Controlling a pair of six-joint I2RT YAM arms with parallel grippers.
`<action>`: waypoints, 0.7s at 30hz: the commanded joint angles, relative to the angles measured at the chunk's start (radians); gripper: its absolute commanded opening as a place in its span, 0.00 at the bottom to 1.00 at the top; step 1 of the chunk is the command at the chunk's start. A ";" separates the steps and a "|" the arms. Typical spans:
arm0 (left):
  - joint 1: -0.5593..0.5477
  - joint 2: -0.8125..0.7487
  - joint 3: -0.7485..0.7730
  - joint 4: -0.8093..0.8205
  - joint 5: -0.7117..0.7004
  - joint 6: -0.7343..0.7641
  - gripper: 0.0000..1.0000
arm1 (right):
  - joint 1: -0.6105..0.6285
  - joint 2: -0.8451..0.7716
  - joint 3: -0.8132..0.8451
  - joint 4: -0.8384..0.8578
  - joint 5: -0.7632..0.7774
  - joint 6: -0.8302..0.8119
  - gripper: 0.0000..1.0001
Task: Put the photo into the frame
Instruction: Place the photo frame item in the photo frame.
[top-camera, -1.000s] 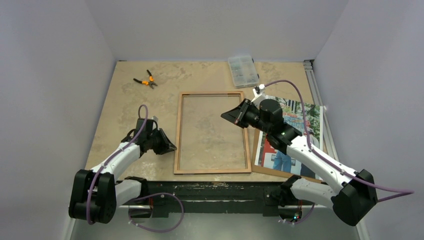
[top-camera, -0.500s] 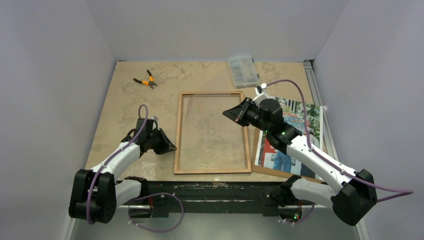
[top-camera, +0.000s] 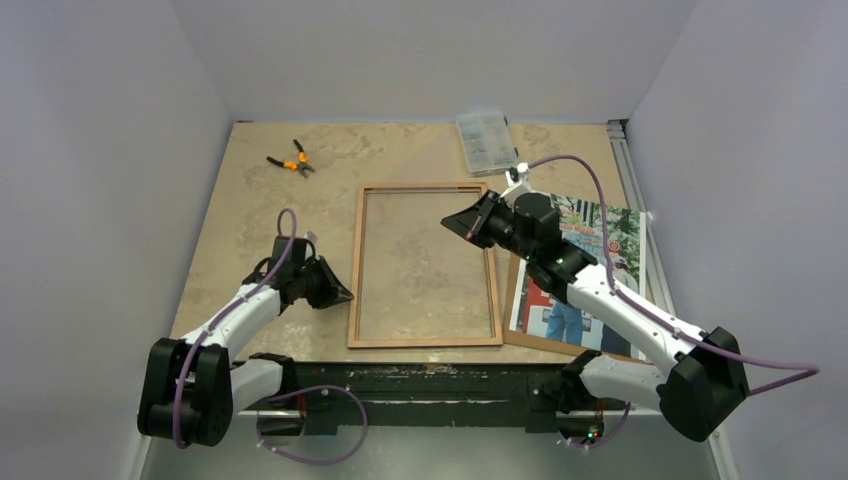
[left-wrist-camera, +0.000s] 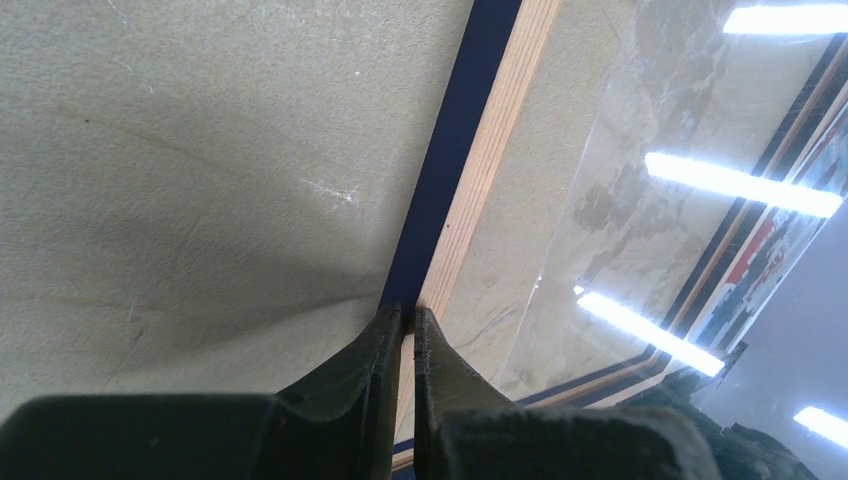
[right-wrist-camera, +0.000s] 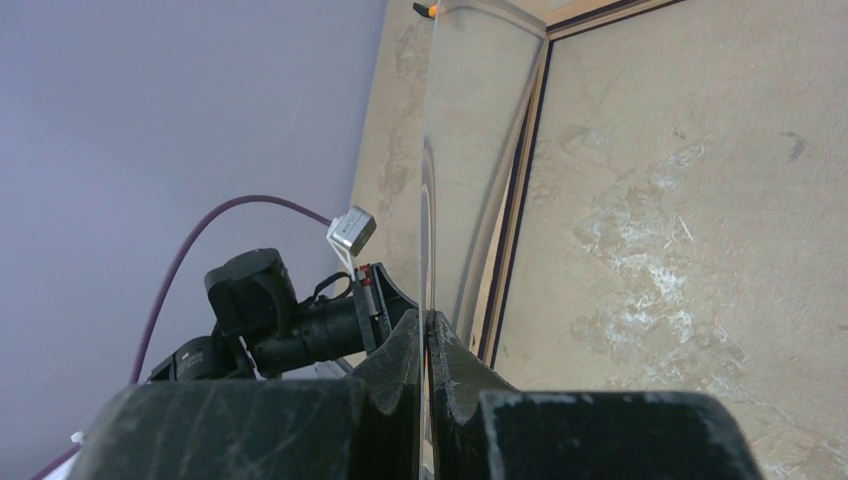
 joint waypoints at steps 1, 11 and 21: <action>0.006 0.019 0.002 -0.023 -0.060 0.049 0.08 | 0.006 0.015 0.050 0.090 0.008 0.013 0.00; 0.006 0.021 0.003 -0.023 -0.058 0.053 0.06 | 0.006 0.050 0.033 0.105 0.033 0.002 0.00; 0.006 0.021 0.003 -0.025 -0.056 0.056 0.04 | 0.006 0.064 0.014 0.136 0.035 0.028 0.00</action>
